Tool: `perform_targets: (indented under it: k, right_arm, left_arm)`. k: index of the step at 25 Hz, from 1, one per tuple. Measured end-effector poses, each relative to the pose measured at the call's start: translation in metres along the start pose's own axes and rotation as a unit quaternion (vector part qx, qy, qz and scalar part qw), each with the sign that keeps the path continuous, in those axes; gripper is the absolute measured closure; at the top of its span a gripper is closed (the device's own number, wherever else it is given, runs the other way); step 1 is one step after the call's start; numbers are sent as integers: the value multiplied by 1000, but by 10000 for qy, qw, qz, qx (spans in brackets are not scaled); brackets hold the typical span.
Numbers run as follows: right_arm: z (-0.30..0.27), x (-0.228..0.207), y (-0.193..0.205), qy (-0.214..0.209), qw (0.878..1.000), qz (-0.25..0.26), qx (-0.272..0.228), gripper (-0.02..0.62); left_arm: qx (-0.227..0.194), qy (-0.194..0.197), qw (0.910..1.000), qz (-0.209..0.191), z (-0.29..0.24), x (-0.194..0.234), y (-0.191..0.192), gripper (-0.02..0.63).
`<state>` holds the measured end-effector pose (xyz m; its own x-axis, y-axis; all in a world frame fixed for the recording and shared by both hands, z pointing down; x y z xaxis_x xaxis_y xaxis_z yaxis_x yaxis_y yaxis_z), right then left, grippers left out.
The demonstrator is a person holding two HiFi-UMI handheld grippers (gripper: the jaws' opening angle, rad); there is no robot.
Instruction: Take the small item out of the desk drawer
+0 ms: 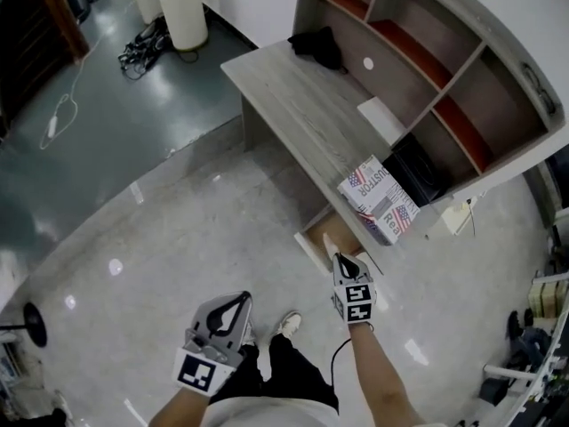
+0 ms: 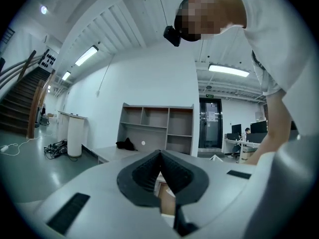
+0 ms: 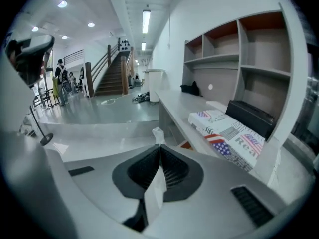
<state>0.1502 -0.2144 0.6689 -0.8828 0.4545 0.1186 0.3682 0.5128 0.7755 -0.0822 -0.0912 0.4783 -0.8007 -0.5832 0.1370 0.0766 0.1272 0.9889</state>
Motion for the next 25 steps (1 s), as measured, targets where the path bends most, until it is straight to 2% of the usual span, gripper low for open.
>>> perform_targets:
  k: [4,11,19,25]
  right_arm:
    - [41,-9,-38,111,9987,-222,-442,571]
    - [94,-23,-87,261,9924,-268,-1171,570]
    - [161,-36,-137,292,9785,-391,-2003,571]
    - [212,-43,-171,243,9647,-347,-2601,571]
  left_arm:
    - [-117,61,9998,-124,0,0,-25,589]
    - [-263,88,9990,-344,-2,4,-48,589]
    - [-632,60,9961,-620,-3,-5,-85,589]
    - [-925,-143,9927,-766,12,-4,-112,589]
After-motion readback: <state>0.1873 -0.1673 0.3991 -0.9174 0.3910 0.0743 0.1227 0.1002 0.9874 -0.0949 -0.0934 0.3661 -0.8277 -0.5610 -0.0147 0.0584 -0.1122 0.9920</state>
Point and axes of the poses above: the fingertips, and each gripper's own axes: z backward along the fingers, x to its left, y out of its underside, the point moved 3 cm from there along z, backward along the fingers, and after that the axes turned 6 degrees about y, right-handed, at the moved point
